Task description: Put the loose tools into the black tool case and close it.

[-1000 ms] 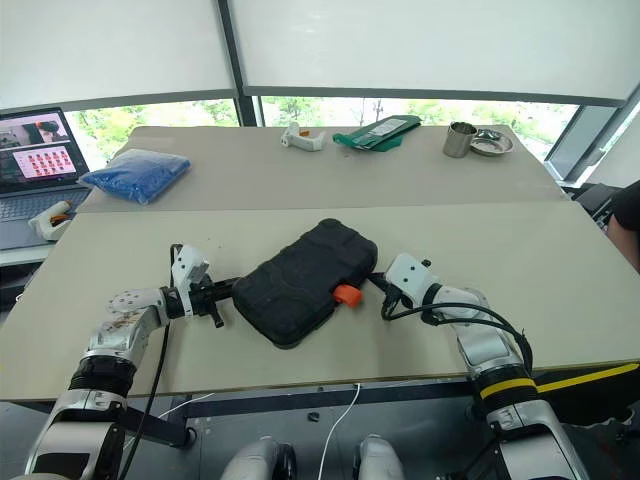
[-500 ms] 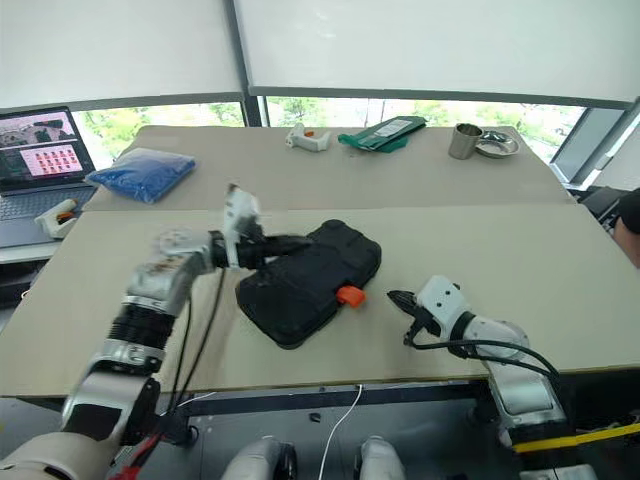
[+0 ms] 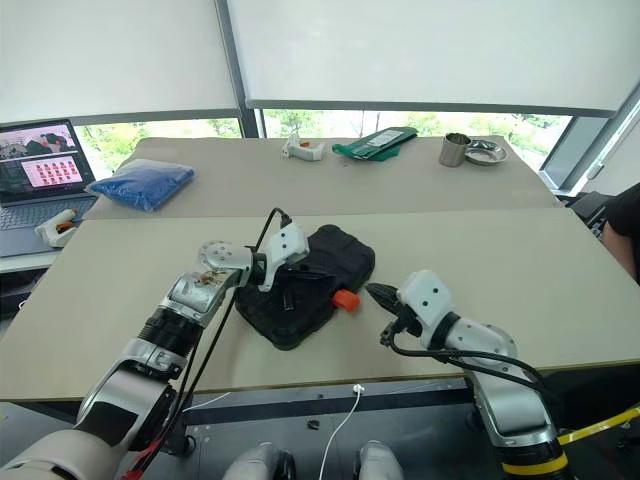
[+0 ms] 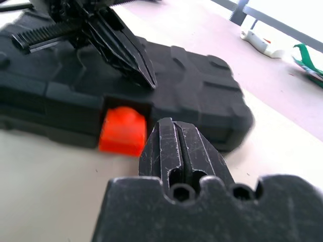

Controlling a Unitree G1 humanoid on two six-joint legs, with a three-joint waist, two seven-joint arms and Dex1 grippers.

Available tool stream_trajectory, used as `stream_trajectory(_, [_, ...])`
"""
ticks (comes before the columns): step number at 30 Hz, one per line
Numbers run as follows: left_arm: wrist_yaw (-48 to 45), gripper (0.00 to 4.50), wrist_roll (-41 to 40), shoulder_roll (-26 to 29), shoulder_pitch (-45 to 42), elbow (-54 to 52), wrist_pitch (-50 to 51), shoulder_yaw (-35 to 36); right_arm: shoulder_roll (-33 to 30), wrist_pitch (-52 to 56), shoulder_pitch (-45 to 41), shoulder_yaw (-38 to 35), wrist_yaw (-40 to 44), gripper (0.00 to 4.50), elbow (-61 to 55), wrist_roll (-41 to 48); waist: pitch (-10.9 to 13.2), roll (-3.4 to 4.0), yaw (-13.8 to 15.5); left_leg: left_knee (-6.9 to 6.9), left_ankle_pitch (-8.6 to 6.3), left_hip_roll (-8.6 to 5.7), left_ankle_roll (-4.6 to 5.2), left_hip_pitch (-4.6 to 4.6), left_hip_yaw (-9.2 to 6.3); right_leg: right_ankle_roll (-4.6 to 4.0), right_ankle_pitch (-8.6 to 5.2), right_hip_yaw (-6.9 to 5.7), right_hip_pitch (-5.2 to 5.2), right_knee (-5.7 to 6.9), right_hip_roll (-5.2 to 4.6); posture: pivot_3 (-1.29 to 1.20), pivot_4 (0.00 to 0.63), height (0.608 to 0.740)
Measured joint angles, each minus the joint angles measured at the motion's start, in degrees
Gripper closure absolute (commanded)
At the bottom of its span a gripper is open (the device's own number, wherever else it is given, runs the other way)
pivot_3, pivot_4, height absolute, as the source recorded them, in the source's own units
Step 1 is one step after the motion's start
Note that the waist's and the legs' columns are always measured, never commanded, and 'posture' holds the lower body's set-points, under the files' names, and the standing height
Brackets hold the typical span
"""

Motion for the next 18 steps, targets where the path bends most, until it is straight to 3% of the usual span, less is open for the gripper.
stream_trajectory(6, [0.0,4.46,-0.2,0.1,0.0,-0.3,0.8,0.1,0.5,0.8,-1.6,5.6,0.7,4.5,5.2,-2.8,-0.3,-0.03,0.1,-0.06,-0.03,-0.01,-0.03,0.13,-0.01,-0.03,-0.08,-0.03,0.1,-0.02,-0.03,0.0,0.15,0.74])
stream_trajectory(18, [-0.1,4.46,-0.8,0.4,0.3,-0.6,1.9,0.8,3.8,0.2,-2.2,8.4,0.1,4.5,12.9,-6.1,-0.3,-0.03,-0.1,-0.14,-0.03,-0.02,-0.04,0.14,-0.01,-0.03,-0.08,-0.03,0.08,-0.02,-0.04,0.0,0.15,0.74])
